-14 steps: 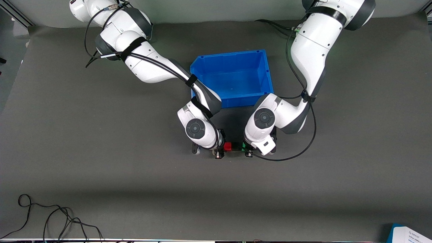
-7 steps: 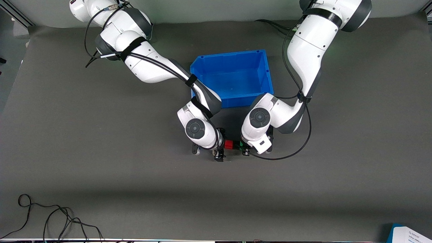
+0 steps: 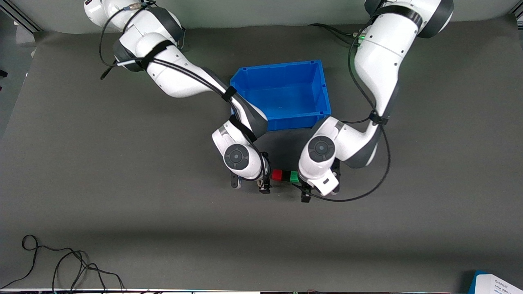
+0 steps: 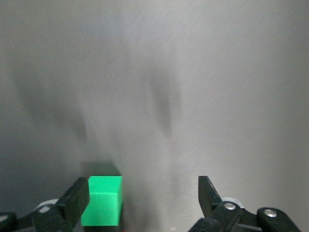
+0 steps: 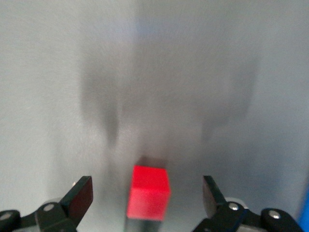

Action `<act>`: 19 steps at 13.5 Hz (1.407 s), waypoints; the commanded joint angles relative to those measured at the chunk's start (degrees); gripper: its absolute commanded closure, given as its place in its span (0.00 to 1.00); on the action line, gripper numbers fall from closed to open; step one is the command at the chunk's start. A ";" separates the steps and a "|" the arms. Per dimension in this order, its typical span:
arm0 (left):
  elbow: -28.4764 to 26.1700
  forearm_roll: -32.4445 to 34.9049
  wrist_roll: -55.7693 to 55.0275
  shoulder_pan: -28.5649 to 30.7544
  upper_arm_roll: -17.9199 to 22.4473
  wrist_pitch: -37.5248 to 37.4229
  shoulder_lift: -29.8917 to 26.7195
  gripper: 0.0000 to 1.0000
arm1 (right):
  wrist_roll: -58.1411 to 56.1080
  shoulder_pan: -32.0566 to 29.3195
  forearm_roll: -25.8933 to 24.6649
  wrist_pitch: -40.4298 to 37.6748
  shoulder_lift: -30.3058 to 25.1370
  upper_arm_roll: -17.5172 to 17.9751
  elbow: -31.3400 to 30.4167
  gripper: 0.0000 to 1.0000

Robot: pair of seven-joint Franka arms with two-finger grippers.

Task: Attach green and red cubes to black cube

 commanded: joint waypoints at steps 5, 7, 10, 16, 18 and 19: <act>2.33 1.67 9.07 5.32 0.41 -15.25 -12.99 0.00 | -29.36 -3.30 -0.45 -12.94 -17.75 -6.37 -11.17 0.00; 2.25 1.49 14.25 7.86 0.41 -20.00 -17.12 0.00 | -38.72 -6.19 -0.45 -19.61 -21.62 -6.64 -11.43 0.00; 1.98 0.88 24.08 11.91 0.23 -27.64 -23.01 0.00 | -49.77 -10.07 -0.71 -25.61 -28.12 -6.73 -13.44 0.00; 1.81 -3.95 54.92 24.12 0.23 -39.96 -31.98 0.00 | -70.71 -12.63 -0.62 -26.24 -40.52 -12.34 -23.72 0.00; 1.89 -4.04 64.94 27.90 0.23 -42.86 -33.30 0.00 | -77.91 -12.54 -0.71 -27.46 -44.38 -13.75 -27.15 0.00; 1.98 -4.04 69.34 29.31 0.23 -44.35 -33.83 0.00 | -83.61 -12.45 -0.71 -27.47 -46.49 -15.15 -28.99 0.00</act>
